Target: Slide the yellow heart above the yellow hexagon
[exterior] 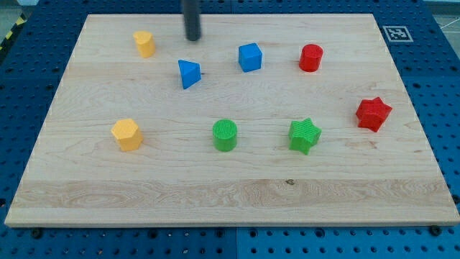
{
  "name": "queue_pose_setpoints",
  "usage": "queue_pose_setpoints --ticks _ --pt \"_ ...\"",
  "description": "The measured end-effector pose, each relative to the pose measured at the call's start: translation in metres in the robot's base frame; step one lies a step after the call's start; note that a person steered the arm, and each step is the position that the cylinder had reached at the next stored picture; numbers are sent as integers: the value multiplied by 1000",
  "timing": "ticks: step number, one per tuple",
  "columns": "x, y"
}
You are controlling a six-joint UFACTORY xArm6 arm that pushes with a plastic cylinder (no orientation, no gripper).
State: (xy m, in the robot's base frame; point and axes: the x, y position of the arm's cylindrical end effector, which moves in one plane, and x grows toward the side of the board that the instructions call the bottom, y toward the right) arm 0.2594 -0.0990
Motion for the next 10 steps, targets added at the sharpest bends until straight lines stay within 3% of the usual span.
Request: queue_pose_setpoints --ticks 2,3,4,8,10 --pt "-6 -3" --pt "18 -23" --pt "16 -26" --pt "-21 -82" --pt "26 -89"
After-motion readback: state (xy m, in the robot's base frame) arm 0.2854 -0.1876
